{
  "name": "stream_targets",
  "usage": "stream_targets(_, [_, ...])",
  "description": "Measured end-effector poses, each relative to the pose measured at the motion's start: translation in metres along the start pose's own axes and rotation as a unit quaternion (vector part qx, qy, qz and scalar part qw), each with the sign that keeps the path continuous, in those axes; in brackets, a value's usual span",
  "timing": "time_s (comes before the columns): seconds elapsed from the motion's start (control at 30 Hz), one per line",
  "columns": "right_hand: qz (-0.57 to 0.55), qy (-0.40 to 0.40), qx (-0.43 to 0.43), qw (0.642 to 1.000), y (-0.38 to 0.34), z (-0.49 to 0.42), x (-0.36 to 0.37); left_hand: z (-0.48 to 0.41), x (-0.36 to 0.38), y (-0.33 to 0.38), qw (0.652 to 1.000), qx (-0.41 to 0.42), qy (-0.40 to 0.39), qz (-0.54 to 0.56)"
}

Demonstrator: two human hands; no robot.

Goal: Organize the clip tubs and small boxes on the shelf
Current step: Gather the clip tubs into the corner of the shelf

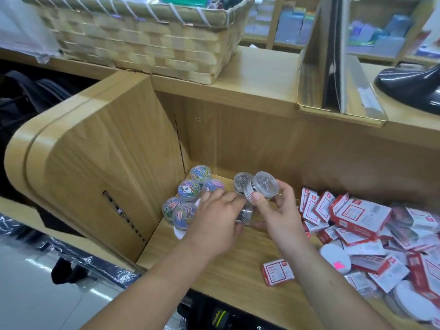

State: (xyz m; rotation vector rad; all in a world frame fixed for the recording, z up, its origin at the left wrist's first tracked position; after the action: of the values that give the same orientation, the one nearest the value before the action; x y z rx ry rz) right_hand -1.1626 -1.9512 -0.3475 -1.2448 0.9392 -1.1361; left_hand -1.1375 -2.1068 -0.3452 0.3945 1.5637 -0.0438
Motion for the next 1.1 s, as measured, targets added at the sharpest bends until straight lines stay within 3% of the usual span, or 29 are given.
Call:
stream_targets(0.1, [0.057,0.016,-0.006,0.998,-0.002,0.004,-0.008,-0.016,0.007,0.008,0.999,-0.002,-0.029,-0.023])
stream_targets(0.27, [0.029,0.029,-0.03,0.999,-0.015,0.012,-0.017,-0.022,0.015,0.016,0.998,-0.009,-0.029,-0.05])
stream_targets(0.4, [0.002,0.041,-0.059,0.997,-0.026,0.015,-0.02,-0.013,-0.001,0.009,0.998,-0.036,0.054,0.014])
stream_targets(0.57, [0.109,0.028,-0.076,0.991,-0.034,-0.003,-0.003,0.007,-0.04,-0.04,0.984,-0.098,0.133,0.066])
stream_targets(0.7, [0.335,-0.009,-0.088,0.938,-0.04,-0.028,0.02,0.011,-0.047,-0.069,0.948,-0.186,0.123,0.225])
stream_targets(0.8, [0.461,-0.031,-0.112,0.879,-0.041,-0.046,0.031,0.003,-0.041,-0.077,0.944,-0.184,0.127,0.242])
stream_targets(0.97, [0.558,-0.075,-0.071,0.823,-0.028,-0.064,0.037,-0.018,-0.028,-0.078,0.953,-0.199,0.105,0.202])
stream_targets(1.1, [0.589,-0.093,-0.071,0.8,-0.02,-0.071,0.043,-0.028,-0.022,-0.084,0.951,-0.188,0.125,0.212])
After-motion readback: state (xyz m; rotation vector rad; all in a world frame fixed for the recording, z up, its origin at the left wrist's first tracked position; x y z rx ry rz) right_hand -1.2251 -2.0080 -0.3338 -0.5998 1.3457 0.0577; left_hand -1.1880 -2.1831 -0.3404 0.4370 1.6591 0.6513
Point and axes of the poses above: each hand's wrist, its own z-axis away from the middle knuckle, its own x-axis out of the palm, y = z × x, the point moved 2 cm from there along -z, towards the middle knuckle, and after that the axes turned 10 degrees about -y, right-handed, at the moved point
